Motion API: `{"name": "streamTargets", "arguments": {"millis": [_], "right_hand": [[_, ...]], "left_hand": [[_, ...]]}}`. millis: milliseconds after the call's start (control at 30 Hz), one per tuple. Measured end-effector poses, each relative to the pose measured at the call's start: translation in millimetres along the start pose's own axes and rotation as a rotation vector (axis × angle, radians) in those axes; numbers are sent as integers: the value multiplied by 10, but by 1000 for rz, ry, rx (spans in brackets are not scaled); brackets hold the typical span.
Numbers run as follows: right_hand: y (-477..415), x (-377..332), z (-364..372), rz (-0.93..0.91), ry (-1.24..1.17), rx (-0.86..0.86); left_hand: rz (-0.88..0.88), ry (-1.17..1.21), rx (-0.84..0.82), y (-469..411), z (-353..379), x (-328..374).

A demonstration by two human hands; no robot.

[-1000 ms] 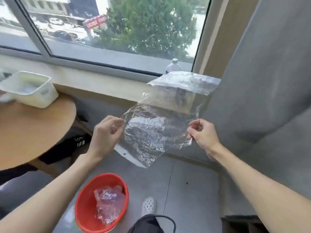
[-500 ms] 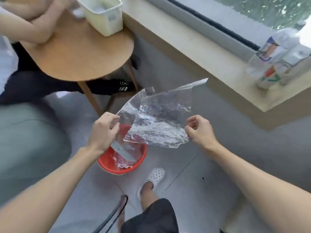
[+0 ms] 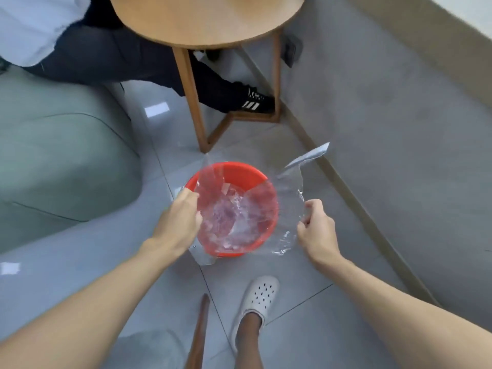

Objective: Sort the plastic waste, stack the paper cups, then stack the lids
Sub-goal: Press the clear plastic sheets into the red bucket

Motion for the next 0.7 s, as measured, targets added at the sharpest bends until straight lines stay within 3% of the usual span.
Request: {"name": "streamTargets", "arguments": {"millis": [133,333,433,567,700], "right_hand": [[-195,147,528,-77,28,-66],[-556,242,1173,-156,72,-58],[-764,287,1462,-224,135,-157],[-933,371,1724,-268,237,-331],[-974,487,1773,-280,281,-329]], "left_hand": [[67,-145,-154,-120,533,-66],[87,-145,-218,-416,978,-140],[97,61,-280,-590,1196,-223],[-7,521,-393,-721,1413,-258],[-91,779,-202,-727,1498,-243]]}}
Point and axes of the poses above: each hand's wrist, its own y-axis away from the middle knuckle, its own z-axis out of the palm, x = y × z, the point moved 2 cm from there along -y, towards the middle knuckle, and after that the axes turned 5 degrees about -y, right-handed, at the moved point
